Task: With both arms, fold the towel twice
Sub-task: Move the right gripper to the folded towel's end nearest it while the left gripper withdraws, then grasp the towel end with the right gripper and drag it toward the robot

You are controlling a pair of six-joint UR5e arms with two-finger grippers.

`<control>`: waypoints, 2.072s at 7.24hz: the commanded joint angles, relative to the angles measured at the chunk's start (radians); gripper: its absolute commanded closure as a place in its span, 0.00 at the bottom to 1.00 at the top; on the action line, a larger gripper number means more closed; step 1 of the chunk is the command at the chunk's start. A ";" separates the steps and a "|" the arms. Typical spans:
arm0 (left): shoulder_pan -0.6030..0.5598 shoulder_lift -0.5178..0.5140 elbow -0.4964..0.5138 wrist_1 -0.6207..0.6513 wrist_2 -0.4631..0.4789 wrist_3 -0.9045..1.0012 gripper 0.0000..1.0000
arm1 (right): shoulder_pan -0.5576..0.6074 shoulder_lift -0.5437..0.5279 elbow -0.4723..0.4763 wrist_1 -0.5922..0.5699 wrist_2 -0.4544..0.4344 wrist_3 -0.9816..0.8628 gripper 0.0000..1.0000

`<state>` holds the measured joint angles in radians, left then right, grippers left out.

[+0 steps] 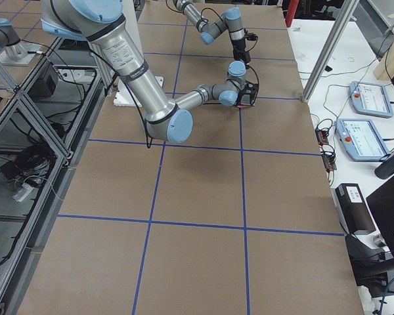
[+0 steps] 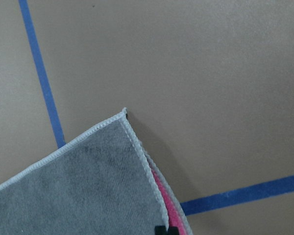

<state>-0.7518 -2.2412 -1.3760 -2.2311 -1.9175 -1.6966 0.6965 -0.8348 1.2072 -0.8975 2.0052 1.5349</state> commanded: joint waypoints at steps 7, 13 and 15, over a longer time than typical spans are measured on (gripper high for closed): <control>-0.024 0.000 0.000 0.001 -0.031 0.002 0.01 | 0.084 -0.226 0.299 -0.004 0.244 -0.010 1.00; -0.038 0.009 0.000 0.001 -0.037 0.003 0.00 | -0.113 -0.270 0.457 -0.001 0.353 0.180 1.00; -0.046 0.011 0.002 0.001 -0.037 0.017 0.00 | -0.202 -0.244 0.468 -0.003 0.327 0.229 1.00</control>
<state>-0.7925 -2.2315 -1.3751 -2.2304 -1.9543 -1.6895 0.5501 -1.0956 1.6685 -0.8993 2.3467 1.7354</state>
